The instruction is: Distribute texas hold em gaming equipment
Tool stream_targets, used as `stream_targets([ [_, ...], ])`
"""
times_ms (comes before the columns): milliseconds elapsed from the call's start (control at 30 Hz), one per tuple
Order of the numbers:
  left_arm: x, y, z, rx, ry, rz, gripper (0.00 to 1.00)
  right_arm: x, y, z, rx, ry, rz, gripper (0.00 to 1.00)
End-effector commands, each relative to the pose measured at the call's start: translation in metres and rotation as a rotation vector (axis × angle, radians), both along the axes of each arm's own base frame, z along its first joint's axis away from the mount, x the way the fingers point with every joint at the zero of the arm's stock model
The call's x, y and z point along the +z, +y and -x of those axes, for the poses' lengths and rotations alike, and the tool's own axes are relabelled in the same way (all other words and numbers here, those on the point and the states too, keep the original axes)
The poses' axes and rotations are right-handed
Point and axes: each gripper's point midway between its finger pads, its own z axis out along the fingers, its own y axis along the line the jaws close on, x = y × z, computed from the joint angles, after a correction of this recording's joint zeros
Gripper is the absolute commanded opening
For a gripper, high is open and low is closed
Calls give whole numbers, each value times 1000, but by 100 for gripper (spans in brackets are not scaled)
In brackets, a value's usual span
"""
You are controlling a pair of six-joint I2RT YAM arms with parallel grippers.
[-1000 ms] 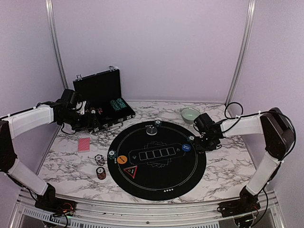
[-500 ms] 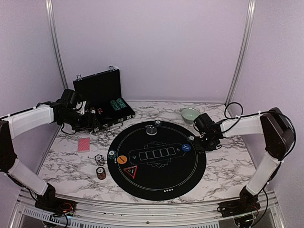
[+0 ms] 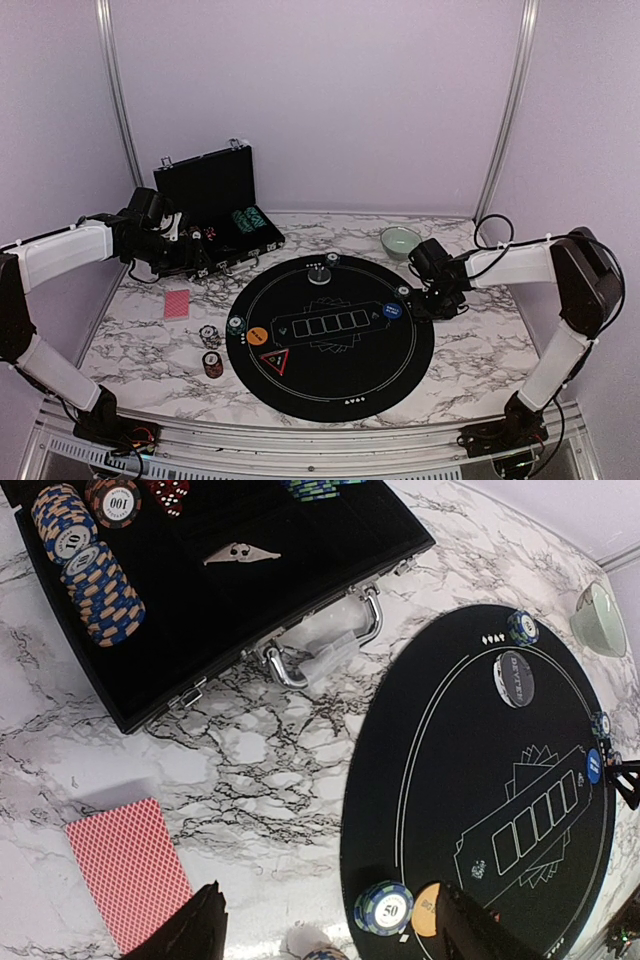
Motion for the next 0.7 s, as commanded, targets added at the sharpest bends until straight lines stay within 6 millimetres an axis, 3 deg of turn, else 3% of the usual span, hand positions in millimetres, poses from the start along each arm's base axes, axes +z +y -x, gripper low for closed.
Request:
stream_targets([
  [0, -3, 1, -1, -5, -3, 4, 72, 10, 4, 2, 16, 13, -3, 52],
  [467, -3, 0, -2, -5, -2, 5, 73, 39, 14, -4, 41, -32, -57, 70],
  [667, -5, 0, -1, 2, 9, 12, 73, 58, 15, -7, 48, -69, -62, 73],
])
